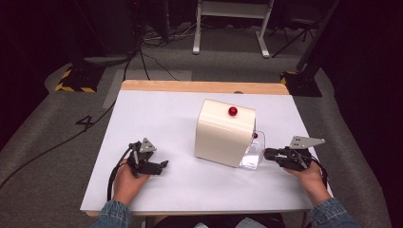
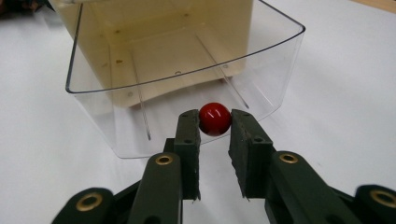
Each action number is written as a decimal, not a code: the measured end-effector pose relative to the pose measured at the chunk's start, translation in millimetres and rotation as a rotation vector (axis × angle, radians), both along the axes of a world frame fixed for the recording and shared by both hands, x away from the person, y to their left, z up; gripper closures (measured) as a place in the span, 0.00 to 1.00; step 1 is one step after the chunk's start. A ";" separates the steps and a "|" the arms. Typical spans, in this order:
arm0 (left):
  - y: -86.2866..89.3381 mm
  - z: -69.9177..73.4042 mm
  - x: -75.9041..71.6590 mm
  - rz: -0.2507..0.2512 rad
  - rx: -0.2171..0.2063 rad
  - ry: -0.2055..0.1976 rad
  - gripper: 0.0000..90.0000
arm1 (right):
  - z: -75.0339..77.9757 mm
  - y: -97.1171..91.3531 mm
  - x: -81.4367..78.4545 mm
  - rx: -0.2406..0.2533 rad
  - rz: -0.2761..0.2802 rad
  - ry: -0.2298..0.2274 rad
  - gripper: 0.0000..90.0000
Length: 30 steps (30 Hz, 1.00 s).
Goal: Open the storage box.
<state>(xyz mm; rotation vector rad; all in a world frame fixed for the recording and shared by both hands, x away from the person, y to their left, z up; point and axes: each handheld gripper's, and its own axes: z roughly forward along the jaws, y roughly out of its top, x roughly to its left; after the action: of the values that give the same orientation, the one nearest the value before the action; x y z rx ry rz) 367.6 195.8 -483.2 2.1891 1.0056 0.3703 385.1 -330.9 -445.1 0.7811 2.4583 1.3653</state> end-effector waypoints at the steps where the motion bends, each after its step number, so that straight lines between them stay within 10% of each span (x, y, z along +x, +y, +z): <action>1: 0.0 0.0 0.0 0.000 0.000 0.000 0.21 | 0.7 -3.8 -1.9 0.002 -0.005 0.002 0.82; 20: 0.0 0.0 0.0 0.000 0.001 0.000 0.21 | -10.5 -35.5 -15.0 0.002 -0.036 0.024 0.81; 30: -0.1 0.0 -0.1 0.000 0.001 0.000 0.21 | -6.9 -44.2 -18.9 0.052 -0.052 0.022 0.65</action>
<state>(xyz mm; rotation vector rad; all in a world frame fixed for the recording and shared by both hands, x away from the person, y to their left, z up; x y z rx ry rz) 367.6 195.8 -483.2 2.1894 1.0057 0.3710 366.2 -375.1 -452.0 0.8699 2.4100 1.4145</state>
